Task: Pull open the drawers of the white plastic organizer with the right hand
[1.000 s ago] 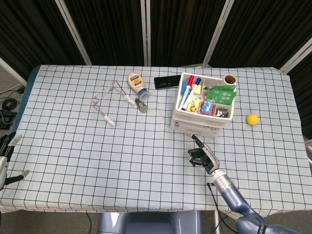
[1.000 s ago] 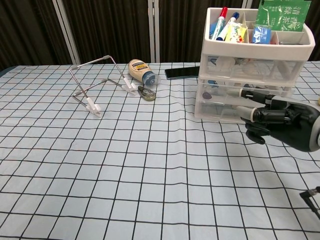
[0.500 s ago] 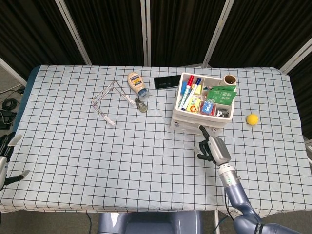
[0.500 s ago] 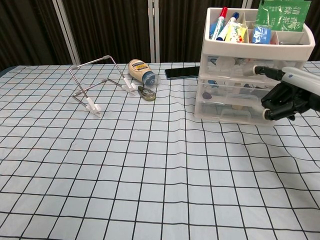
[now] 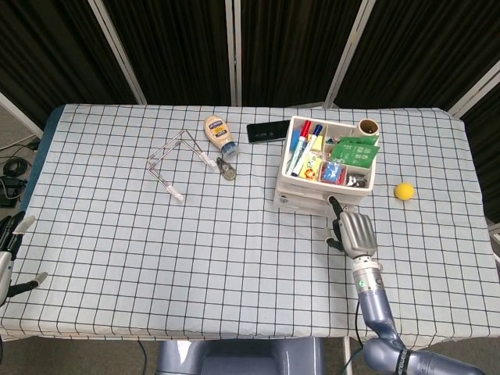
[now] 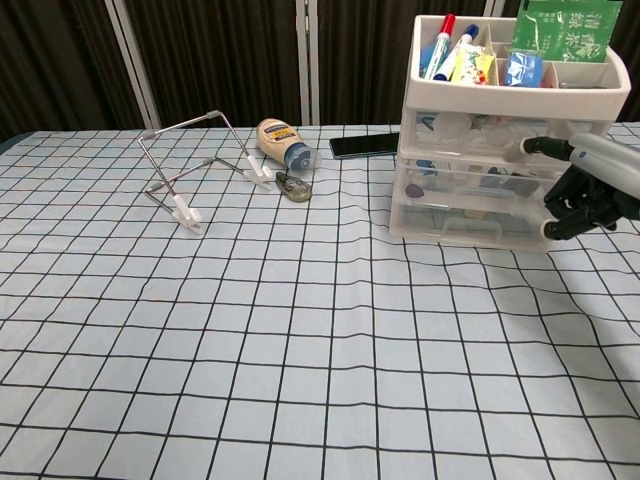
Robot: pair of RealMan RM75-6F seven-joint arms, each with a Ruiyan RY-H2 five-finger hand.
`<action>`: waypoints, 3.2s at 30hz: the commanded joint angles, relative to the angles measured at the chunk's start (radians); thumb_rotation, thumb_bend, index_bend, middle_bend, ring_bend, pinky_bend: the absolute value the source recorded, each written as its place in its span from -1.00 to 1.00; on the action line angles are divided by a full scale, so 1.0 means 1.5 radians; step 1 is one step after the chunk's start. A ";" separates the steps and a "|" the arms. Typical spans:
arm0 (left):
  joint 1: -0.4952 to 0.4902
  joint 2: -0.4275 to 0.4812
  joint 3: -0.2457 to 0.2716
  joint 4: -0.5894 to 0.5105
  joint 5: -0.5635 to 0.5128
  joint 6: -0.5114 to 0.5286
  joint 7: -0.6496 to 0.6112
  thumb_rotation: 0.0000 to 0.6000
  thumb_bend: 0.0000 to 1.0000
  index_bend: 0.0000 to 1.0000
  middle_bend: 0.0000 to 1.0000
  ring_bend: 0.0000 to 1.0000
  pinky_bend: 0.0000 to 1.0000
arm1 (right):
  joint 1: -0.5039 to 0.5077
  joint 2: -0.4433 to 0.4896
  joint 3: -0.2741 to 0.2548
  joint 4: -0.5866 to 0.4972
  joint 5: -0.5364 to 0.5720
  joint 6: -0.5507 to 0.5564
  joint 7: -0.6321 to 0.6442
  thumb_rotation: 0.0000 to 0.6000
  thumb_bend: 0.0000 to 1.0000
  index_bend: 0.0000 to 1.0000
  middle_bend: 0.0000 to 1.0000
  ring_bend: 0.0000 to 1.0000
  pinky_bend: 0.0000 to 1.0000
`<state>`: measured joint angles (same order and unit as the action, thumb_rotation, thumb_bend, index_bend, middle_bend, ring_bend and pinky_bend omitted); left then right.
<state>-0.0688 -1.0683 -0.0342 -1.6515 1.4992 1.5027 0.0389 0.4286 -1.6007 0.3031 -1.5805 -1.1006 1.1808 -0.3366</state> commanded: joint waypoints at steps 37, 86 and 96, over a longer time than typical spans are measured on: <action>-0.002 -0.001 0.001 -0.003 -0.001 -0.006 0.006 1.00 -0.95 -1.00 -1.00 -1.00 -1.00 | 0.011 -0.027 -0.042 0.042 -0.036 0.012 0.061 1.00 -0.27 -0.61 0.74 0.76 0.61; 0.001 0.000 -0.001 -0.009 -0.004 -0.001 0.006 1.00 -0.95 -1.00 -1.00 -1.00 -1.00 | -0.018 -0.048 -0.079 0.058 -0.101 0.069 0.130 1.00 -0.15 0.11 0.76 0.76 0.62; 0.001 -0.001 -0.001 -0.010 -0.004 -0.003 0.011 1.00 -0.95 -1.00 -1.00 -1.00 -1.00 | -0.038 -0.038 -0.099 0.044 -0.129 0.086 0.145 1.00 -0.15 0.11 0.75 0.76 0.62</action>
<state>-0.0678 -1.0698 -0.0352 -1.6671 1.4928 1.4982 0.0555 0.3737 -1.6592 0.1563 -1.5134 -1.2910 1.3069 -0.1196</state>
